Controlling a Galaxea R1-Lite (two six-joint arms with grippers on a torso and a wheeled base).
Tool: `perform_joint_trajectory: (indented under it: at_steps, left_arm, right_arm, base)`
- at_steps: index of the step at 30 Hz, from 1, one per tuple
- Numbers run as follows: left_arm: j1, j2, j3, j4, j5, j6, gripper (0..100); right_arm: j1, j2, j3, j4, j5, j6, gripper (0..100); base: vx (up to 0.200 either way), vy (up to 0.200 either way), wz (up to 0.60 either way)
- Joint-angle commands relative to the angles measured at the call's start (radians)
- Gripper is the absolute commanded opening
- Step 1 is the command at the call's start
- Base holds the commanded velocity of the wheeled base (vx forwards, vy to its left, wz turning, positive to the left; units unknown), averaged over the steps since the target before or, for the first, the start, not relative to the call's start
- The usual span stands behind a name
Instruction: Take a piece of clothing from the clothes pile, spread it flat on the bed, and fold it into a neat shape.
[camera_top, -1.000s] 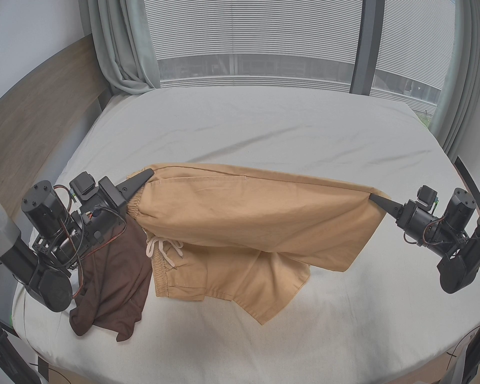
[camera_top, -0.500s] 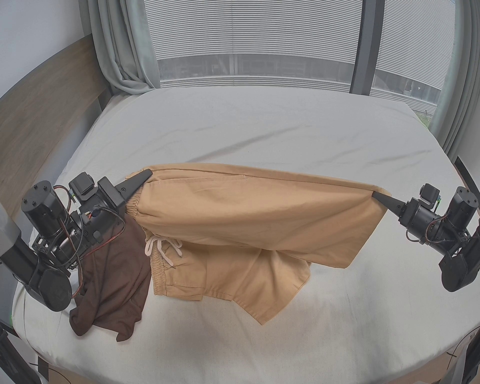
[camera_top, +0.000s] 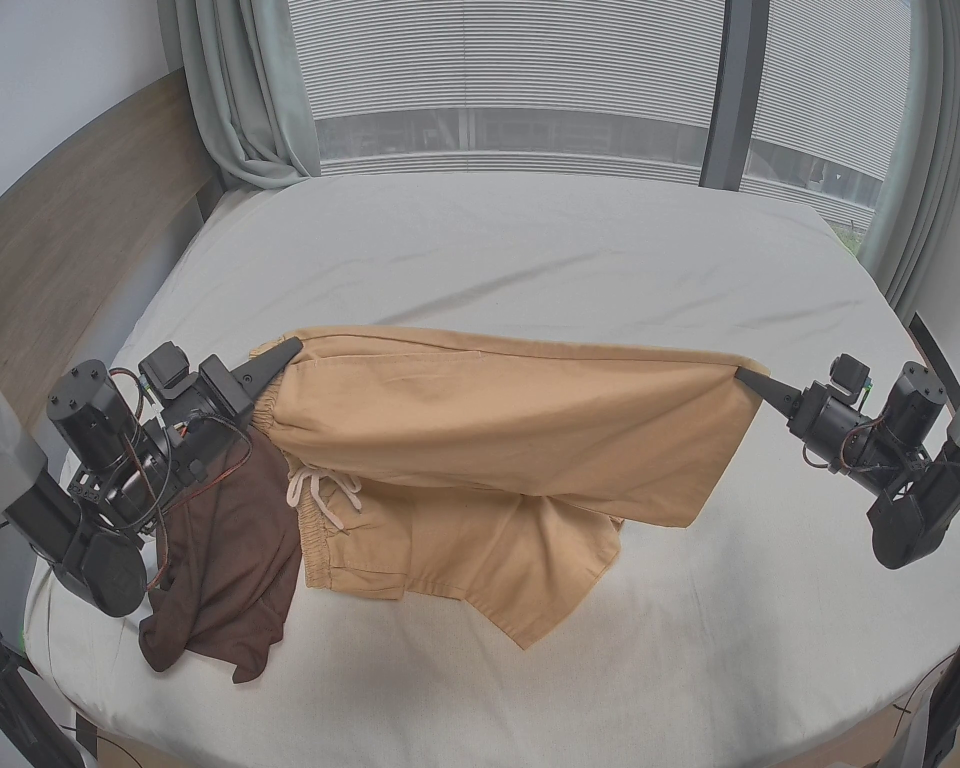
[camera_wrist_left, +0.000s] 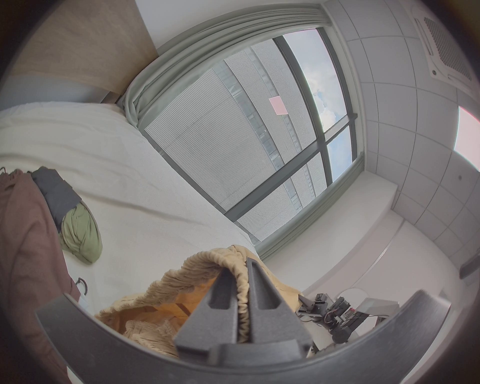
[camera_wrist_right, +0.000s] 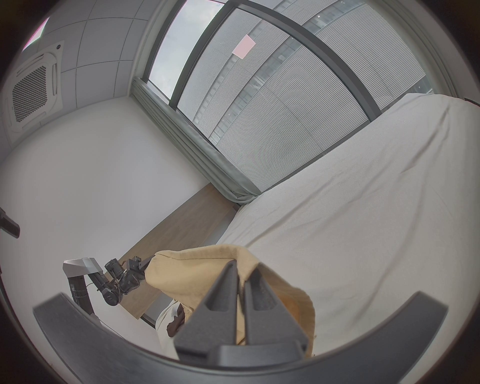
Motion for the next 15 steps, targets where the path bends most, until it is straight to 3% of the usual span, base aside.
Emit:
perform_joint_trajectory:
  at_steps: [1, 9, 15]
  left_arm:
    - [0.01, 0.062, -0.042, -0.001, 0.005, 0.035, 0]
    - [0.006, 0.148, -0.147, 0.001, 0.094, 0.031, 0]
    - [0.003, 0.194, -0.197, -0.001, 0.101, 0.032, 0]
  right_arm:
    - [0.015, 0.086, -0.093, 0.01, 0.004, 0.001, 0]
    - [0.017, 0.203, -0.23, 0.063, 0.003, 0.003, 0]
    - [0.017, 0.273, -0.288, 0.063, 0.003, 0.003, 0]
  base:
    - [0.0, 0.0, 0.0]
    - [0.0, 0.0, 0.0]
    - [0.0, 0.0, 0.0]
